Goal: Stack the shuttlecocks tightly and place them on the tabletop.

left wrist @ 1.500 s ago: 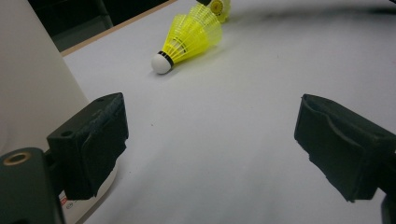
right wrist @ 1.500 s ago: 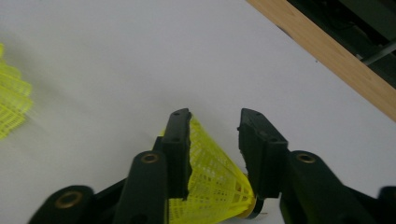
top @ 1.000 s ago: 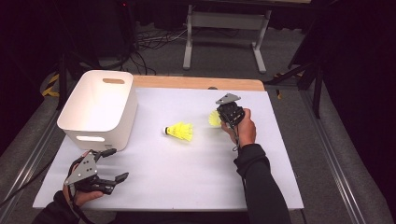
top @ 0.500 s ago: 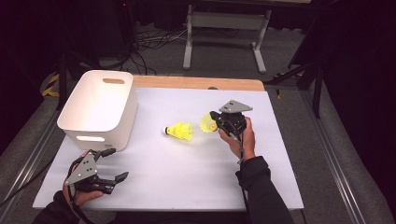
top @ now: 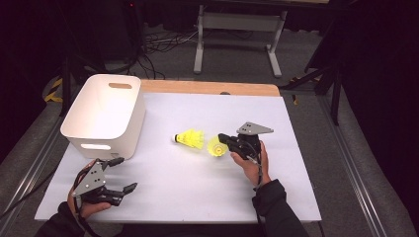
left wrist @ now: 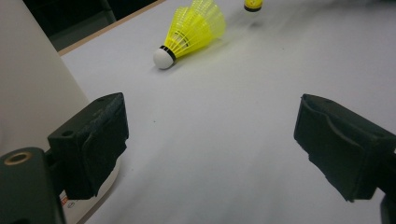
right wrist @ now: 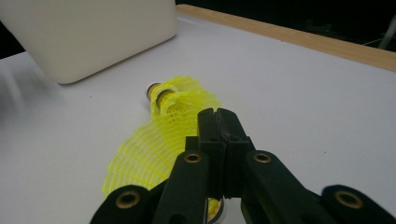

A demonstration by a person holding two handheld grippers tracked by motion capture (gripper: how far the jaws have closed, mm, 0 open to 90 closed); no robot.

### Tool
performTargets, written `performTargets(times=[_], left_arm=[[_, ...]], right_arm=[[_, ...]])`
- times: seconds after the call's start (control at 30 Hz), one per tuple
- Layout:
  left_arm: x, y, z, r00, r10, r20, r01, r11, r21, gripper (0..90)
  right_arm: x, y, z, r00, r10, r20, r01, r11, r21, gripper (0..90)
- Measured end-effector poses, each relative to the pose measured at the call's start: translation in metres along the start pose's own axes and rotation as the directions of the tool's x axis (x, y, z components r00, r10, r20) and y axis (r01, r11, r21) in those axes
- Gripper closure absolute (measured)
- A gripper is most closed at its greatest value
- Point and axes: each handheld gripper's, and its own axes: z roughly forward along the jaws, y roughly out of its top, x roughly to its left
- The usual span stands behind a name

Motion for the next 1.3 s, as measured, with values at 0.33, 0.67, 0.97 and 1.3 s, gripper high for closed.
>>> performTargets(times=[0.33, 0.67, 0.97, 1.3], left_arm=[[-0.001, 0.0, 0.001, 1.0, 0.002, 0.002, -0.002, 1.0, 0.005, 10.8], [-0.001, 0.0, 0.002, 1.0, 0.006, 0.007, -0.006, 1.0, 0.007, 10.8], [-0.001, 0.0, 0.002, 0.9999, 0.006, 0.01, -0.006, 0.9999, 0.009, 10.8], [-0.001, 0.0, 0.002, 0.9999, 0.008, 0.012, -0.008, 0.9999, 0.009, 10.8]], right_arm=[[-0.008, -0.01, -0.004, 1.0, -0.003, 0.004, 0.002, 0.999, 0.033, 88.1], [-0.025, -0.022, -0.014, 0.9994, 0.008, 0.033, -0.01, 0.997, 0.072, 78.6], [-0.036, -0.037, -0.023, 0.997, -0.017, 0.075, 0.006, 0.988, 0.152, 66.8], [-0.043, -0.047, -0.031, 0.9927, -0.018, 0.119, -0.008, 0.978, 0.21, 53.3]])
